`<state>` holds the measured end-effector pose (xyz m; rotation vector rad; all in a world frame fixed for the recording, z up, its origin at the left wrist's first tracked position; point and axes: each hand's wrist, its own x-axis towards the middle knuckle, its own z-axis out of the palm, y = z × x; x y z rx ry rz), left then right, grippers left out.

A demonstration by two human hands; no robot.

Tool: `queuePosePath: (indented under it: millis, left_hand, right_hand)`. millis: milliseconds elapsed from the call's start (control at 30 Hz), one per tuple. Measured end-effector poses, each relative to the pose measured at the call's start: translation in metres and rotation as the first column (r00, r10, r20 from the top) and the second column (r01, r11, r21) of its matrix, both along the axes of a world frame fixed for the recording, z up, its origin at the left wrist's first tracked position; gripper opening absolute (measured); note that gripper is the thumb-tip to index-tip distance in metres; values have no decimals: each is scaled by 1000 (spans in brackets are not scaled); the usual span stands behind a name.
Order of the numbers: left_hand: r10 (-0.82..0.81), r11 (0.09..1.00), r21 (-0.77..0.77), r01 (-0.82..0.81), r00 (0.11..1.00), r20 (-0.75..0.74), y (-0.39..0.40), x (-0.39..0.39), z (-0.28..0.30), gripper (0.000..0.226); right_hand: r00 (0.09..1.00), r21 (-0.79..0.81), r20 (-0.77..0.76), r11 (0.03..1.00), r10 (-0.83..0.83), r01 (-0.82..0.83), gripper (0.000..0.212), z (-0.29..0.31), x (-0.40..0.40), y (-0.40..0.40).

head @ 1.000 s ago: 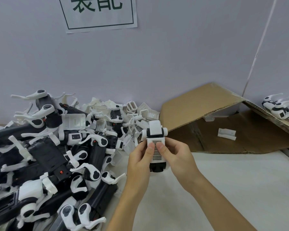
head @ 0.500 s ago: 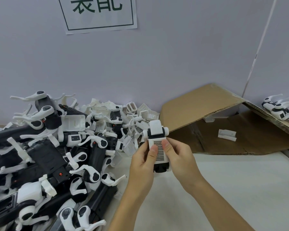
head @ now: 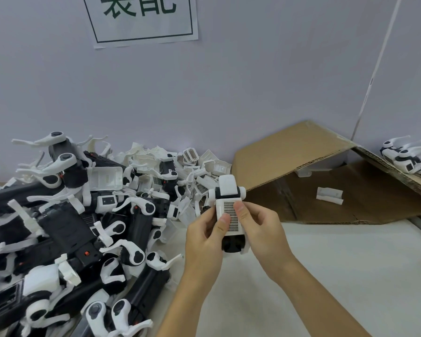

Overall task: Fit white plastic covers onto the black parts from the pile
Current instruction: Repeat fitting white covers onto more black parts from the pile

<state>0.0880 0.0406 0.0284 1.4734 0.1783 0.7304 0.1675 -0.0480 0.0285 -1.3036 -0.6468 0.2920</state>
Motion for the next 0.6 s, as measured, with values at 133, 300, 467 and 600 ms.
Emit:
queuePosePath:
  millis: [133,300,467,600]
  left_hand:
    - [-30,999,-37,29,999,-27,-1,-1,2,29]
    - [-52,998,-28,52,999,-9,0,-2,5,22]
    - [59,995,-74,-61,998,-31,-1,1,4,27]
    - [70,990,-118,-76,996,-50,-4,1,6,44]
  right_hand:
    - [998,11,-47,999,-43,43,38,-2,0,0]
    - [989,-9,57,990,-138,139,24,0,-4,2]
    - [993,-51,72,994,-97,101,33,0,-8,3]
    - [988,-90,81,986,-134,141,16,-1,-4,2]
